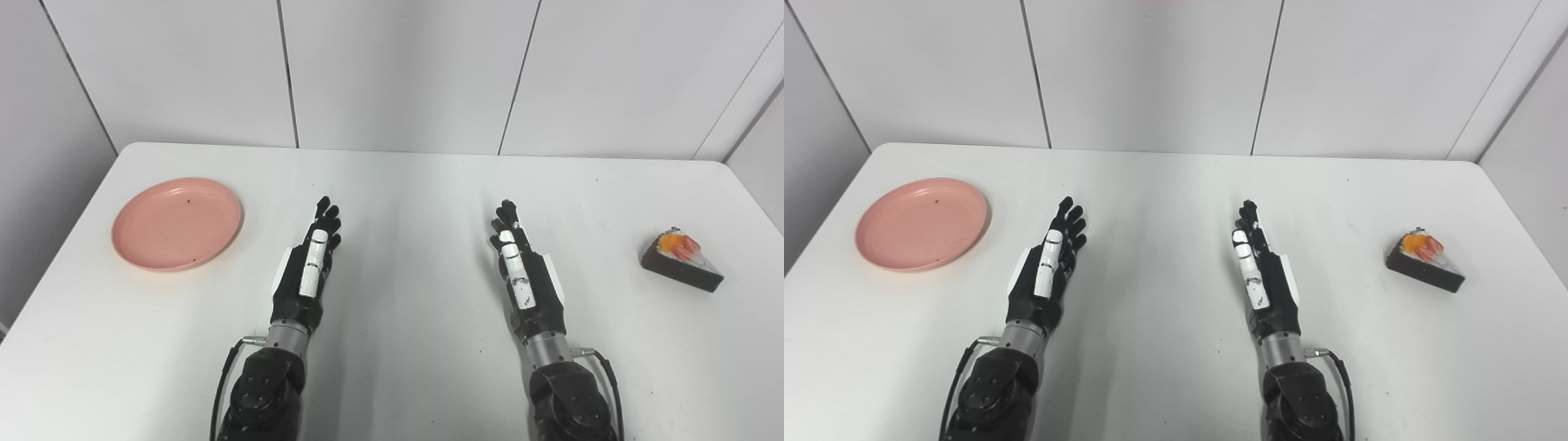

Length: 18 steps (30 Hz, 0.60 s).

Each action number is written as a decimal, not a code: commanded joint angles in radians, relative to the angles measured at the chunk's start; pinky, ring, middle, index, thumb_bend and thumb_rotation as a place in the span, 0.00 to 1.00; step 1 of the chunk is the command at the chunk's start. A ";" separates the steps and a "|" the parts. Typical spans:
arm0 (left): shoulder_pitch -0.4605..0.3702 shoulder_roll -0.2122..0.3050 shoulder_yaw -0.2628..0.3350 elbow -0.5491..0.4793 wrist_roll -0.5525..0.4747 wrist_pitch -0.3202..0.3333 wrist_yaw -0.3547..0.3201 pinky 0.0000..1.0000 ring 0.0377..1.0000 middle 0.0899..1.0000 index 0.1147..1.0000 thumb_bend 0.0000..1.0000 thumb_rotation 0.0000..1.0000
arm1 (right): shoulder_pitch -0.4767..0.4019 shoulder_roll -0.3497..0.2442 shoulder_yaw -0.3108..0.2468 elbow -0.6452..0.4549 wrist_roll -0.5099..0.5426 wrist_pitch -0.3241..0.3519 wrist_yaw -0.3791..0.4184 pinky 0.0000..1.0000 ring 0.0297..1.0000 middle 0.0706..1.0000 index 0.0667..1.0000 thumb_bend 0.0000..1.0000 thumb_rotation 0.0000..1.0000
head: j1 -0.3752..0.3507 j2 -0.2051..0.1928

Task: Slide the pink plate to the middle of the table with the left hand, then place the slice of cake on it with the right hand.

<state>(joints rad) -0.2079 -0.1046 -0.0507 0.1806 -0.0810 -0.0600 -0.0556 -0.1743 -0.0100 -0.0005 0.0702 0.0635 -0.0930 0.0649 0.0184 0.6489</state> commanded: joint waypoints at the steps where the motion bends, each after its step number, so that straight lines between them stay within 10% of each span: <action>1: 0.045 0.003 -0.001 0.006 0.001 0.006 -0.002 1.00 1.00 1.00 1.00 0.52 1.00 | 0.002 0.004 0.000 0.011 0.011 -0.023 0.005 1.00 0.99 1.00 1.00 0.58 0.89 | 0.000 -0.001; 18: 0.043 0.006 -0.001 0.016 0.006 0.002 -0.002 1.00 1.00 1.00 1.00 0.55 1.00 | 0.006 0.005 0.001 -0.001 0.005 -0.011 0.000 1.00 0.99 1.00 1.00 0.57 0.90 | 0.002 0.000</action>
<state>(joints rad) -0.2001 -0.1067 -0.0503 0.1709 -0.0805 -0.0519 -0.0523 -0.1743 -0.0101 -0.0006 0.0694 0.0628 -0.0923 0.0645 0.0199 0.6504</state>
